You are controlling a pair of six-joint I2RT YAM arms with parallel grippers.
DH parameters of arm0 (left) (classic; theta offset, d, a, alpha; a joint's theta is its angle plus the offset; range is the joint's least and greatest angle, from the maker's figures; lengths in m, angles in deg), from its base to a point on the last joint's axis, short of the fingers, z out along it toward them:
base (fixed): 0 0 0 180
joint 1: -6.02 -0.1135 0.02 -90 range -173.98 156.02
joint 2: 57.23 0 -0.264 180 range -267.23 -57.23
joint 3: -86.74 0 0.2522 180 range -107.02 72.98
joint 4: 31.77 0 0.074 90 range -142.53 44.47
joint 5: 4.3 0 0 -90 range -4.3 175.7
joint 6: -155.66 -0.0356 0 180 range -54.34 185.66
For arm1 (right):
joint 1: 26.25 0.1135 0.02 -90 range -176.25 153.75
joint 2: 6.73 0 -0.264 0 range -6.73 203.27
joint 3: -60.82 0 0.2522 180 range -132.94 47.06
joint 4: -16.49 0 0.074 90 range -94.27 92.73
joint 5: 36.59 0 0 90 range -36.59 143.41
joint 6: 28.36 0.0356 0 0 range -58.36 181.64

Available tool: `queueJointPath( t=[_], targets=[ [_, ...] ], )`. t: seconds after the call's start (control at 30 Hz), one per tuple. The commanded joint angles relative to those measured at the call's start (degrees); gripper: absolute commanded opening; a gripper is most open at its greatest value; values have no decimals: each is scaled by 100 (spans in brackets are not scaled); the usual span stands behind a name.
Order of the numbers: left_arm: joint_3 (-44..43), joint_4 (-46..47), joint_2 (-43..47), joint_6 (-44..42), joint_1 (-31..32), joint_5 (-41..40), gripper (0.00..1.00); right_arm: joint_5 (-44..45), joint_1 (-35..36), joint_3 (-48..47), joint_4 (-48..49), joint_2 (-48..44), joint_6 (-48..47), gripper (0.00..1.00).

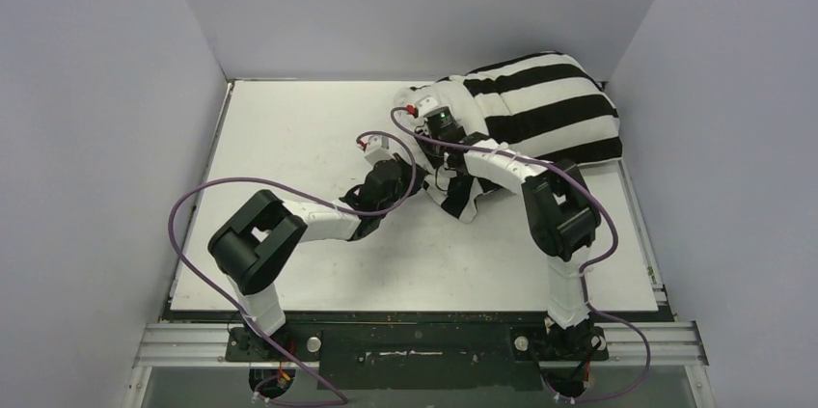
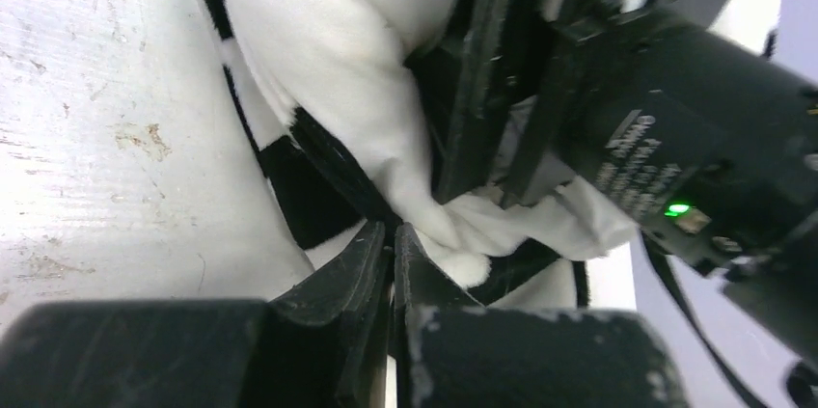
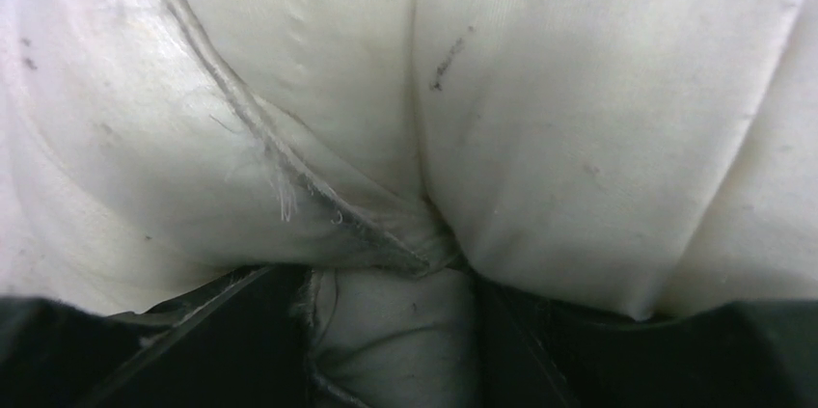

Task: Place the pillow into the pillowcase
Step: Stuff the pillow into the pillowcase.

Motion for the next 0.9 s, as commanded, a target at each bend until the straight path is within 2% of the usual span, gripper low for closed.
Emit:
queueJointPath(
  t=[0.0,0.17,0.3,0.33,0.4,0.5,0.67,0.87],
  targets=[
    [-438,1283,706,424,51,208,0,790,-463,447,-728,919,-192,51],
    [-354,1634,611,737,48,310,0,-351,-448,576,-141,668,78,51],
    [-466,1409,530,614,49,414,0,-906,-508,766,196,433,494,48],
    [-468,1238,551,422,50,445,0,-955,-537,844,277,347,564,42],
    [-402,749,618,260,41,382,0,-1050,-606,955,381,174,602,24],
    [22,843,604,27,37,377,2,-1384,-708,1050,440,-158,604,1],
    [266,1101,2,-42,-9,528,22,-2316,-971,1287,762,-822,883,0],
    [230,2458,-1362,970,-58,661,25,-3252,-1344,1359,1003,-1137,1189,0]
  ],
)
